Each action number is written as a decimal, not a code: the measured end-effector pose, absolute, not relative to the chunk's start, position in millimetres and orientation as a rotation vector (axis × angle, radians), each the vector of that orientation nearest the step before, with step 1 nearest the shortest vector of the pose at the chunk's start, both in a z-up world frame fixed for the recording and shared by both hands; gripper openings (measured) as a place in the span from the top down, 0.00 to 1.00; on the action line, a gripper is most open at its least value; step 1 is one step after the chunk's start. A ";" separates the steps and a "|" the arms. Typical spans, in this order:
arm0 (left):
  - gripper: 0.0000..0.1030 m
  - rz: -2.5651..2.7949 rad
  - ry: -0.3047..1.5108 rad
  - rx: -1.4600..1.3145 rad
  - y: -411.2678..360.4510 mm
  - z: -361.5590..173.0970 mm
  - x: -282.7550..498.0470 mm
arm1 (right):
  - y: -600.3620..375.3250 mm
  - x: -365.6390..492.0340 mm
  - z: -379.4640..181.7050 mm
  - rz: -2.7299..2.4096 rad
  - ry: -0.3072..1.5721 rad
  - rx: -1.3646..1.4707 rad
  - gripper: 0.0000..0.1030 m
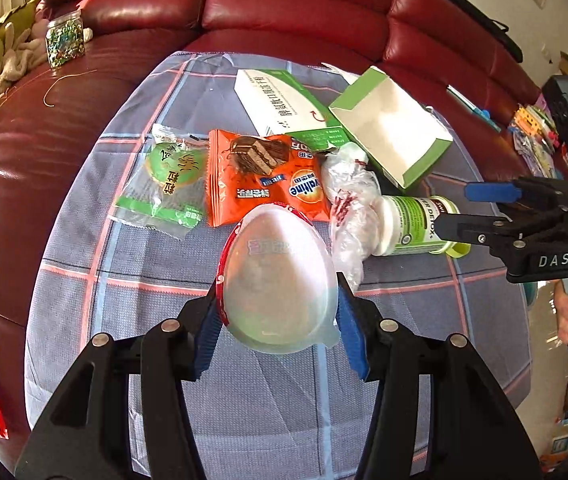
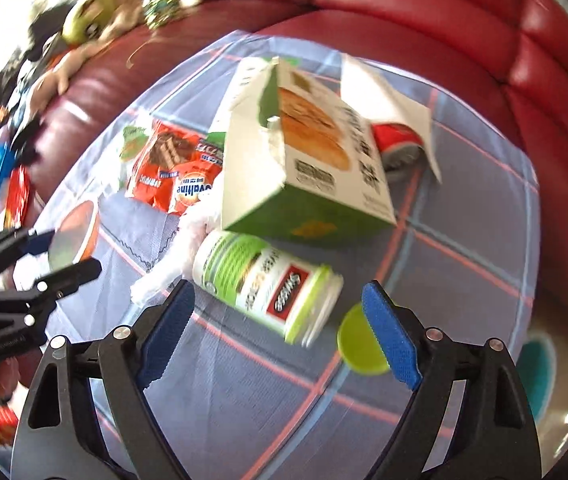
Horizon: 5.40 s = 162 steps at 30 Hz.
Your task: Collect trash
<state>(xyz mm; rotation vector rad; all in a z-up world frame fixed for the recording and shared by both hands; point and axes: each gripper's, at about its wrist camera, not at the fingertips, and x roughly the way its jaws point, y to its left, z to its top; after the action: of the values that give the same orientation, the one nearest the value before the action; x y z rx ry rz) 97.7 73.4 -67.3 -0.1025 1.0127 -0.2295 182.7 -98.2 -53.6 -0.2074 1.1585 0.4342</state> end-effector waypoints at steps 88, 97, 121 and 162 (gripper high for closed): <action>0.51 -0.687 0.930 0.316 -258.3 -12.1 76.4 | -457.7 42.5 -25.4 -0.121 1.032 0.409 0.47; 0.51 -0.757 0.952 0.391 -321.0 -34.8 88.4 | -503.2 58.5 -74.2 -0.188 1.108 0.466 0.47; 0.51 -0.821 1.028 0.413 -376.9 -79.8 117.8 | -527.2 69.6 -118.4 -0.265 1.188 0.525 0.25; 0.10 -0.670 1.006 0.253 -283.9 -44.8 102.9 | -458.7 66.8 -58.1 -0.253 1.189 0.389 0.04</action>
<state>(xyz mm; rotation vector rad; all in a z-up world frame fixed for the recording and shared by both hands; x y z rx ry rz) 102.9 -283.9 -44.8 0.2526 1.0063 -0.6701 66.8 -458.7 -58.1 0.3895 1.1892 -0.2529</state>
